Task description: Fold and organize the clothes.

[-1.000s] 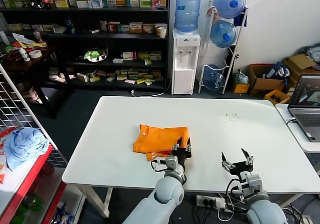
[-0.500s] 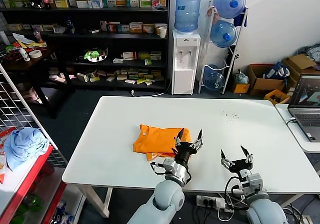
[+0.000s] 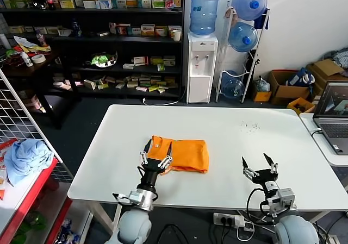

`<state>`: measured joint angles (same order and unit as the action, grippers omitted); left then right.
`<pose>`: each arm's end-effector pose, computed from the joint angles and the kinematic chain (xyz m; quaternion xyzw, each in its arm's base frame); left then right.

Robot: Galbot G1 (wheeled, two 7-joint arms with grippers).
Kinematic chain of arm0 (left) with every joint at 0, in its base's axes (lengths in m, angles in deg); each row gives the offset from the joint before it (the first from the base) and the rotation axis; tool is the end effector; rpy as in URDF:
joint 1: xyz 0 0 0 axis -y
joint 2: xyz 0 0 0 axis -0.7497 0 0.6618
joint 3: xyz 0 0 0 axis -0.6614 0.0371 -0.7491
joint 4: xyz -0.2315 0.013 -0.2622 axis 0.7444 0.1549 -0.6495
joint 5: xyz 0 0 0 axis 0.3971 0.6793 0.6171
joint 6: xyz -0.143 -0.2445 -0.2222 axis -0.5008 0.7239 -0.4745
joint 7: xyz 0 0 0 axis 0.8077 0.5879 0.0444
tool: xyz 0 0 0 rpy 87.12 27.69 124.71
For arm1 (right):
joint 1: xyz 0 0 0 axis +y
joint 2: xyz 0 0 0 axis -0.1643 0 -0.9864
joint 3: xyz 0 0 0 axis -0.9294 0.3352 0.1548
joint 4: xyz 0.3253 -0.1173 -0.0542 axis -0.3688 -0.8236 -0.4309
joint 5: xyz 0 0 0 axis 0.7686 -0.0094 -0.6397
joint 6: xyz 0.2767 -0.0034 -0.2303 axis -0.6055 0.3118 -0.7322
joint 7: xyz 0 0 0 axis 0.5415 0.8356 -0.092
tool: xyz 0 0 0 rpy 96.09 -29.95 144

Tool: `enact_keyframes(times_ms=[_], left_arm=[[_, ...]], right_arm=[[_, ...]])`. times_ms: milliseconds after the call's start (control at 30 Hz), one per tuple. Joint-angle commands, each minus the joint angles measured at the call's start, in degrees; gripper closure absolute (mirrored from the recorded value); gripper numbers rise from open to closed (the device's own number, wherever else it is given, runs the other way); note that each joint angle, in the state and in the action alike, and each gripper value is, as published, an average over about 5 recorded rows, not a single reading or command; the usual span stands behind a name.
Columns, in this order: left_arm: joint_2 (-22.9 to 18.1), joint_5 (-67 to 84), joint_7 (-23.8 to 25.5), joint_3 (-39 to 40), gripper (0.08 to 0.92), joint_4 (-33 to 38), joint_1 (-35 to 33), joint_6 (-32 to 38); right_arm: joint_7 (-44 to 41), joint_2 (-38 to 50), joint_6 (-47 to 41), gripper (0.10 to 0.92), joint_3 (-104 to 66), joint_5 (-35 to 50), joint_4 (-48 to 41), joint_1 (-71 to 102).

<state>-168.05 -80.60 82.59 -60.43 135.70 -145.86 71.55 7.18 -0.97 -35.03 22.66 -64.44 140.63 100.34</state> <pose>0.2877 -0.0656 -0.4057 0.1203 0.9863 -0.0273 0.1099 0.2470 -0.1179 -0.3323 0.0350 -0.9911 0.0862 0.0951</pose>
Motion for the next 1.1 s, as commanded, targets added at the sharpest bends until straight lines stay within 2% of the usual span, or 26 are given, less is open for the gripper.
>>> enact_keyframes(times_ms=[33,400,700,1100], left_arm=[[8.8,-9.7,4.9,-22.0,0.177,5.2,-15.7,3.8],[11.9,-3.8,5.1,-20.8,0.177,9.0,-15.1,-0.2],[11.0,-2.0,5.8,-20.2,0.177,11.5,-15.3,-4.9],[9.7,-2.8,4.3,-19.4,0.177,11.3,-14.4,-5.5]], right_arm=[[-7.5,-4.1,3.0,0.203,-4.1,-0.5,0.0,-0.2],[-7.8,-4.5,3.7,0.203,-5.4,-1.3,1.0,1.2],[-7.1,-4.8,2.3,0.203,-5.2,-3.1,1.9,1.3],[-6.2,-5.2,1.9,0.203,-4.9,-4.4,2.3,1.5]])
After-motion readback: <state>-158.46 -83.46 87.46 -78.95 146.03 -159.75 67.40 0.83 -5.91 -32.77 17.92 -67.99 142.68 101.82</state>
